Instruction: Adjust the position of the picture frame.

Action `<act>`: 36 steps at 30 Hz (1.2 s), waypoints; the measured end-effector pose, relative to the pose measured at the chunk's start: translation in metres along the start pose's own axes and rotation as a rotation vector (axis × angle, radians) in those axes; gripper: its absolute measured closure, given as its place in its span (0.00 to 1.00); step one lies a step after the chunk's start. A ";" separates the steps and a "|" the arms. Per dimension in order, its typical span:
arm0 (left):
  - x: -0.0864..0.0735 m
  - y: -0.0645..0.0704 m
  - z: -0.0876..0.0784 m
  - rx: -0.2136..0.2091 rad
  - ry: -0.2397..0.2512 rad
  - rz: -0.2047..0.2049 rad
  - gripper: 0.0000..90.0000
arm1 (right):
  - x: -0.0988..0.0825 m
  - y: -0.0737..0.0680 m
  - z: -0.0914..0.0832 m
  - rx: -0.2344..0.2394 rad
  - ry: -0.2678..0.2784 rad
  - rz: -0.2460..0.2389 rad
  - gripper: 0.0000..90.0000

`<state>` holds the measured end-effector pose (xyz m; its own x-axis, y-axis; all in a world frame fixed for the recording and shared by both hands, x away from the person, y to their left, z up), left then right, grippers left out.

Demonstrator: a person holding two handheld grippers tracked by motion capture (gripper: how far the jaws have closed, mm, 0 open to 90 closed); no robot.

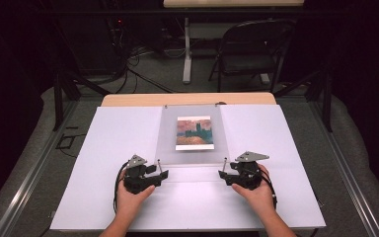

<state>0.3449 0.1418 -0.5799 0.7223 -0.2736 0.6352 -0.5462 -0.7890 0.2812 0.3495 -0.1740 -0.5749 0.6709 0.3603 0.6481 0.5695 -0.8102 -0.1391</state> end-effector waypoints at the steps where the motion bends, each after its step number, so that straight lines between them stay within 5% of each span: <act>1: -0.001 0.000 -0.002 0.001 -0.005 0.007 0.43 | 0.000 -0.001 -0.001 -0.010 -0.003 -0.003 0.41; 9: -0.008 0.006 -0.015 0.011 0.006 0.027 0.40 | -0.002 -0.009 -0.016 -0.029 -0.008 -0.093 0.39; 17: -0.017 0.004 -0.028 0.007 -0.008 0.037 0.40 | -0.012 -0.009 -0.029 -0.022 -0.024 -0.118 0.42; 26: -0.025 -0.001 -0.041 0.031 -0.009 0.039 0.37 | -0.021 0.001 -0.042 -0.017 0.033 -0.060 0.41; 36: -0.023 0.002 -0.044 0.043 0.003 0.070 0.40 | -0.021 0.005 -0.043 -0.026 0.061 -0.053 0.43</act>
<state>0.3082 0.1704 -0.5629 0.6819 -0.3275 0.6540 -0.5766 -0.7908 0.2053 0.3174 -0.2054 -0.5567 0.6096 0.3742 0.6988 0.5902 -0.8027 -0.0850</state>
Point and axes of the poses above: each handheld gripper's, and its own axes: z roughly forward along the jaws, x roughly out of its top, y roughly to its right, the point moved 4 cm from there along z, roughly forward along the jaws, and after that the axes turned 11 degrees about -y, right-handed, at the moved point
